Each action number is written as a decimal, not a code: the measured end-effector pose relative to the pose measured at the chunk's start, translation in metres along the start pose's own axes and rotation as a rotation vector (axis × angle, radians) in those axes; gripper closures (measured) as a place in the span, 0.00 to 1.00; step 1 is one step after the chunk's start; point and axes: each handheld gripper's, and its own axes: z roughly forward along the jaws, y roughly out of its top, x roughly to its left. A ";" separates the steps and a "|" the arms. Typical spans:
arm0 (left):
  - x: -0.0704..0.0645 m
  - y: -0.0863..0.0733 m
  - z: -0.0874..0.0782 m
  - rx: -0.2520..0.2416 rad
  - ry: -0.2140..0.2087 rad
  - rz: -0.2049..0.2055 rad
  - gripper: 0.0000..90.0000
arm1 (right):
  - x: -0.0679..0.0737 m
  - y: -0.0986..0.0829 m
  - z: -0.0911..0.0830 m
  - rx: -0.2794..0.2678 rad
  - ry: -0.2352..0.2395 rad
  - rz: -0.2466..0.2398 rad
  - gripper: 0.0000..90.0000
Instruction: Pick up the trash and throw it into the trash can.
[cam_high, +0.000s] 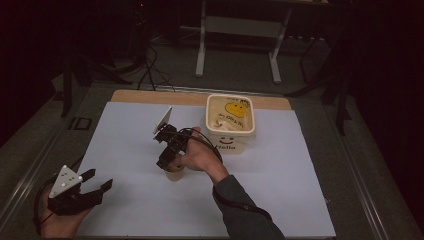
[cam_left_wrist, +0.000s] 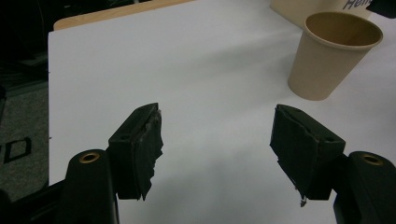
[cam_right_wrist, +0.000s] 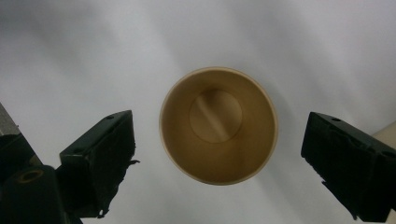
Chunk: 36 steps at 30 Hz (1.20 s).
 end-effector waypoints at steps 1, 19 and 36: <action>0.000 0.000 0.000 0.000 -0.001 0.000 0.37 | -0.001 0.000 0.001 0.005 0.000 0.003 0.10; 0.000 0.000 0.000 0.000 -0.002 -0.003 0.37 | -0.002 0.003 0.021 0.043 0.020 0.004 0.10; 0.001 -0.001 -0.001 -0.001 -0.003 -0.002 0.37 | -0.007 0.001 0.036 0.086 0.010 0.013 0.11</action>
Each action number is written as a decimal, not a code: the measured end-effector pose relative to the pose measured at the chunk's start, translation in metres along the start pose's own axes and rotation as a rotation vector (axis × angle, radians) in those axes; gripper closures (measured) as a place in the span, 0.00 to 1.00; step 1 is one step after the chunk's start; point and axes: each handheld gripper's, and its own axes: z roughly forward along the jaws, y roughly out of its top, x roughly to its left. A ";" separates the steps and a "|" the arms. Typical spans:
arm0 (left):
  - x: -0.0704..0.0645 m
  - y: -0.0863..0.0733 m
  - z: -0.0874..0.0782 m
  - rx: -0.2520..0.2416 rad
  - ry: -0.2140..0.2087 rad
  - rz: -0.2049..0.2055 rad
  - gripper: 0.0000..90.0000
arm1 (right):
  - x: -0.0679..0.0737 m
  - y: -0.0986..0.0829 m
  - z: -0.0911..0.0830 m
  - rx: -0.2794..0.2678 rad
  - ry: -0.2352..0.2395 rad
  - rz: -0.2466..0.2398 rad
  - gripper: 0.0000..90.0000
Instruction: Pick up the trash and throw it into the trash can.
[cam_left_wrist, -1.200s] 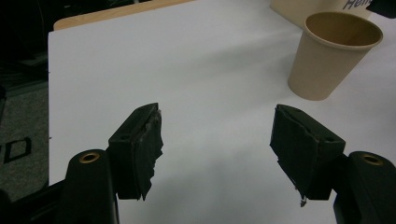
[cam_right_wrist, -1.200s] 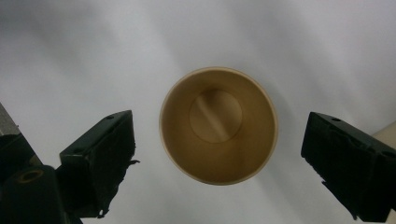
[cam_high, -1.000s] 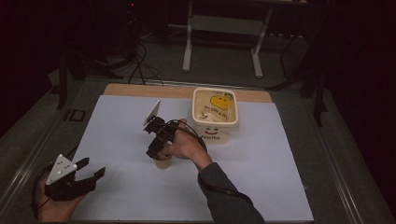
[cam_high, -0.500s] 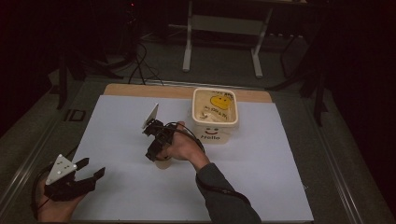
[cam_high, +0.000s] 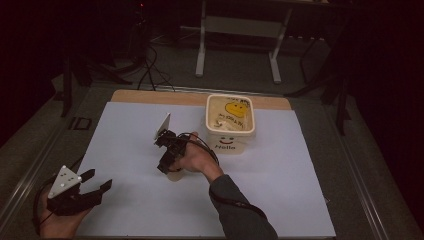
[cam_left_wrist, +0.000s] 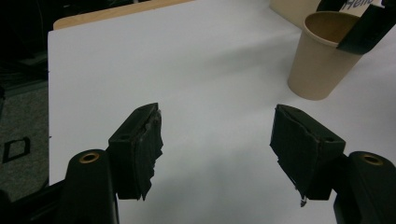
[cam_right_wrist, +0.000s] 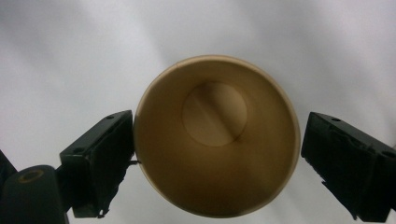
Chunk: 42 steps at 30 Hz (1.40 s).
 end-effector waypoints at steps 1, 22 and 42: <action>0.000 0.000 0.000 0.000 0.000 0.000 0.37 | 0.000 0.000 0.001 0.003 0.001 -0.004 0.11; 0.000 0.000 0.000 0.001 0.001 -0.002 0.37 | -0.003 -0.001 -0.016 -0.006 0.021 0.001 0.21; 0.000 0.000 0.000 0.003 0.002 -0.005 0.37 | -0.005 0.003 -0.053 -0.032 0.003 -0.018 0.21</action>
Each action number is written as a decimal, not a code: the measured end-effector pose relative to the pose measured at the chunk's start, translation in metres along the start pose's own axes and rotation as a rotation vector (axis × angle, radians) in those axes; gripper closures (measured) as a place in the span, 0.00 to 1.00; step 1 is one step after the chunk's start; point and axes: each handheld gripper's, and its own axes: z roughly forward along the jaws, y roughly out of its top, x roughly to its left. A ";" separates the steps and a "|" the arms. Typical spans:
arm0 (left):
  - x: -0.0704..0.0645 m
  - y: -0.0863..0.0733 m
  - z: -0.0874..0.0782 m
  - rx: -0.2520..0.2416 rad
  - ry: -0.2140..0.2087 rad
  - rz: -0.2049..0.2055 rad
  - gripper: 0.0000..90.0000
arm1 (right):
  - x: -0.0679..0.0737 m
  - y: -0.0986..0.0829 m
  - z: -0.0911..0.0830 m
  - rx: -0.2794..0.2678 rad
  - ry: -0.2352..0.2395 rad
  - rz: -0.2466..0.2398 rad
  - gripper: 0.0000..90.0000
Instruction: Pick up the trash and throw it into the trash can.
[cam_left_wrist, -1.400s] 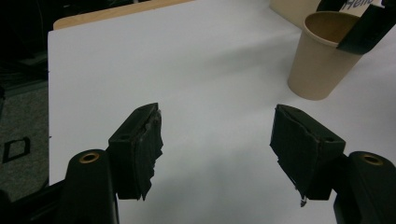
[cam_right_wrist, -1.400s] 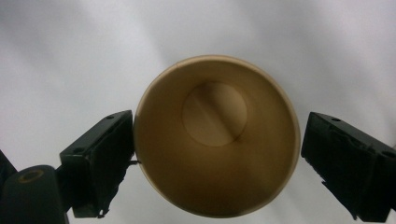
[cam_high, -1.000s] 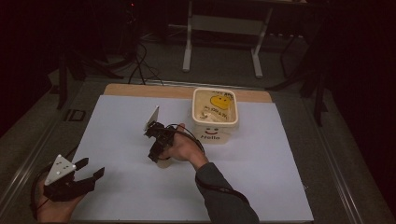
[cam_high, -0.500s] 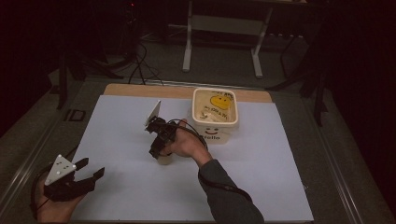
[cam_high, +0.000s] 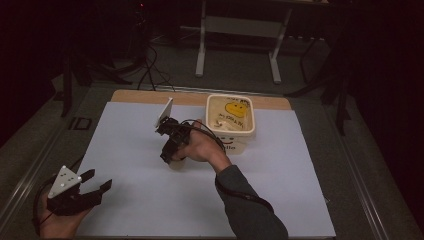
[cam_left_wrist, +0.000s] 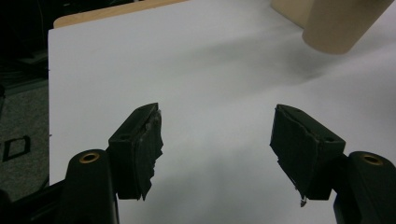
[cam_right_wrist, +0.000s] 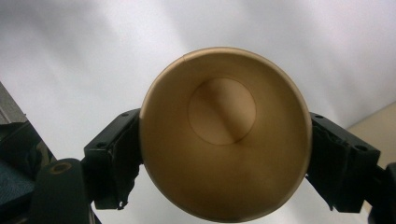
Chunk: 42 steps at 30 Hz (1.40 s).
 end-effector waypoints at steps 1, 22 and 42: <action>0.000 0.000 0.000 -0.003 0.000 -0.003 0.37 | 0.000 0.000 -0.002 -0.001 0.000 0.001 0.21; 0.000 0.000 0.000 -0.002 0.000 -0.002 0.37 | -0.007 0.002 -0.034 -0.025 -0.016 0.003 0.21; 0.000 0.000 0.000 -0.002 -0.001 -0.005 0.37 | -0.011 0.005 -0.059 -0.054 -0.034 0.009 0.21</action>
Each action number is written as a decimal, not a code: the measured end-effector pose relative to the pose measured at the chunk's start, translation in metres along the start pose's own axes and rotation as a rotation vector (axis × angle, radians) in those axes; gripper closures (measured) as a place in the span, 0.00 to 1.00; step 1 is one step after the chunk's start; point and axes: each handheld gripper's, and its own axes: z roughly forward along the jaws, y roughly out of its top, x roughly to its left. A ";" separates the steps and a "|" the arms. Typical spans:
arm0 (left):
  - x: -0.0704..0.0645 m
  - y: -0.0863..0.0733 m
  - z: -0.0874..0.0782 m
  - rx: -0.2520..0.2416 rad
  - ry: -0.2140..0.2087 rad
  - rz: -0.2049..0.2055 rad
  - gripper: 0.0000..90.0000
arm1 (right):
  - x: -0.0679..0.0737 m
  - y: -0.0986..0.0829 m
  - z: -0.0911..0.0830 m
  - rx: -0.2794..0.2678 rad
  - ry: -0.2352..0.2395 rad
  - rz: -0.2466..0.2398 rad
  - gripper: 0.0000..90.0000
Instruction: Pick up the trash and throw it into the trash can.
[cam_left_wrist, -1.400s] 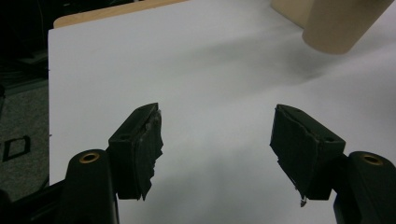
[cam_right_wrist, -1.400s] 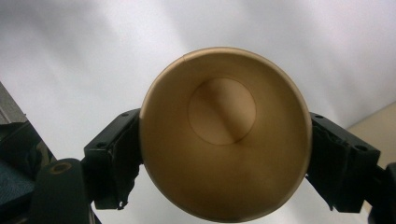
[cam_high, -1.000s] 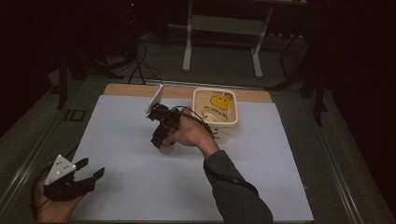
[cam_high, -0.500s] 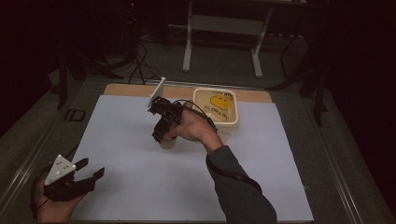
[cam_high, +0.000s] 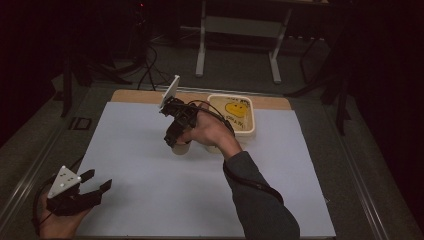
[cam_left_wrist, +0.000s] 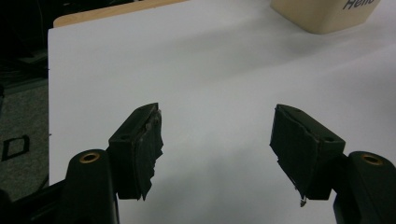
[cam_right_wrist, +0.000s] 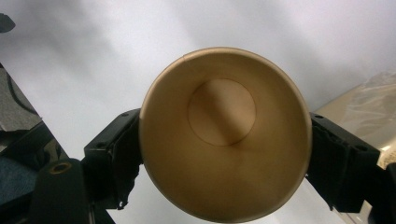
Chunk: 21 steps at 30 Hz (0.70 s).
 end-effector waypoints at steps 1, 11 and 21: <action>0.000 0.000 0.000 0.000 0.000 -0.001 0.37 | 0.000 0.000 -0.002 0.000 -0.002 -0.003 0.21; 0.000 0.000 0.000 0.001 -0.001 0.000 0.37 | -0.003 0.002 -0.013 -0.013 -0.013 0.002 0.21; 0.000 0.000 0.001 0.006 -0.002 -0.002 0.37 | -0.007 0.004 -0.022 -0.016 -0.023 0.004 0.21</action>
